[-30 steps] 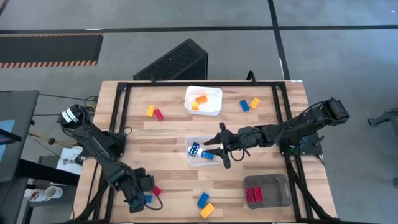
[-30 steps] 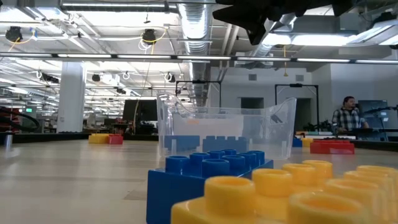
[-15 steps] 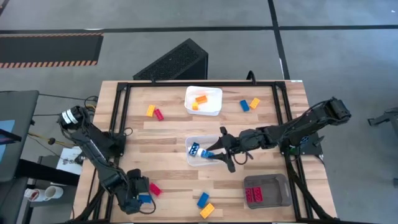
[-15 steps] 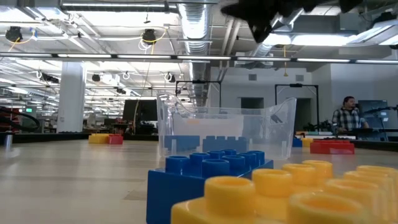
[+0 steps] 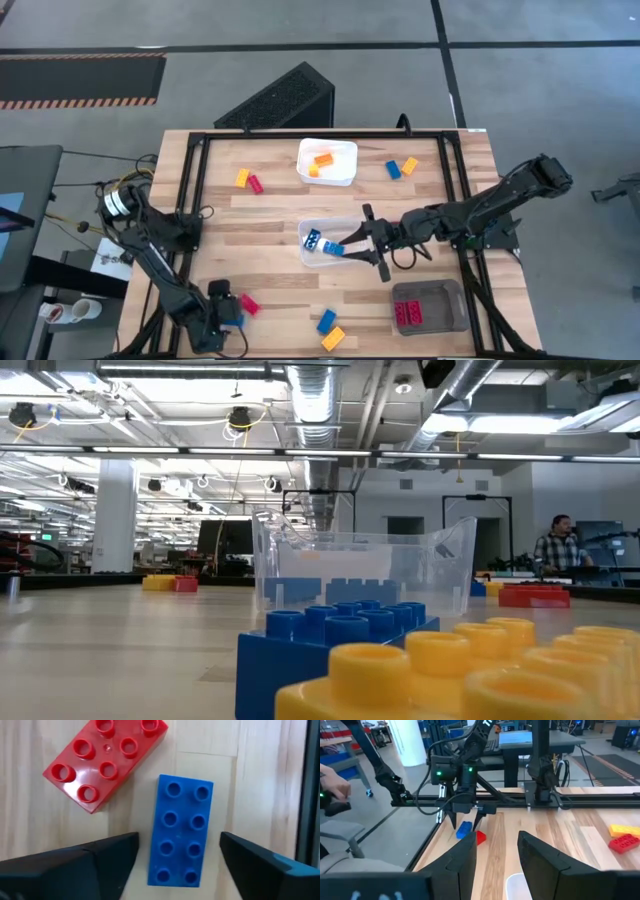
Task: Sort & place blocks by color
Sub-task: Put the blue game piece into the transparent bin
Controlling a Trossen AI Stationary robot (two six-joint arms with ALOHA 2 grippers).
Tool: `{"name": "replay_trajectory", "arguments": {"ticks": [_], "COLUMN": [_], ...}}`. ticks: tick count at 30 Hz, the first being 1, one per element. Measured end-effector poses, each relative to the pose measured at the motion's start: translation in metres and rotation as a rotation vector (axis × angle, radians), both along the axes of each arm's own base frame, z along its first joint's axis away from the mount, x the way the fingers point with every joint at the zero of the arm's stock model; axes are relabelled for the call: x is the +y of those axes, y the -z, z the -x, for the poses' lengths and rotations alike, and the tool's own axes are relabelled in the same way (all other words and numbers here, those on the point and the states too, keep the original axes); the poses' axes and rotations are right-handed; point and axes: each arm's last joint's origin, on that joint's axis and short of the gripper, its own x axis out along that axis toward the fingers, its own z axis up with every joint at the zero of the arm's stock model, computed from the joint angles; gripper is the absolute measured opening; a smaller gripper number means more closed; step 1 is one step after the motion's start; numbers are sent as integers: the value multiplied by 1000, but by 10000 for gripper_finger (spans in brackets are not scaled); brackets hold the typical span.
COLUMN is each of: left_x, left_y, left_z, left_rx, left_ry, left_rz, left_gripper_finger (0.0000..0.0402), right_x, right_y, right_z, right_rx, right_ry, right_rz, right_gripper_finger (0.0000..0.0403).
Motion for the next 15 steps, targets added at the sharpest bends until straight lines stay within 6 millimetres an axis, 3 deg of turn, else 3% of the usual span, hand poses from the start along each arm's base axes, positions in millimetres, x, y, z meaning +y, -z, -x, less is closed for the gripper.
{"name": "replay_trajectory", "arguments": {"ticks": [9,15], "left_x": [2,0], "left_y": [1,-13], "left_z": [7,5], "left_rx": [-31,72], "left_ry": [17,58], "left_rz": [-53,-4], "left_gripper_finger": [105,102], "right_x": [0,-4], "right_y": [1,1], "right_z": [0,-1], "right_rx": [14,14], "right_ry": [-2,11], "right_rz": [3,8], "right_gripper_finger": [166,166]}}
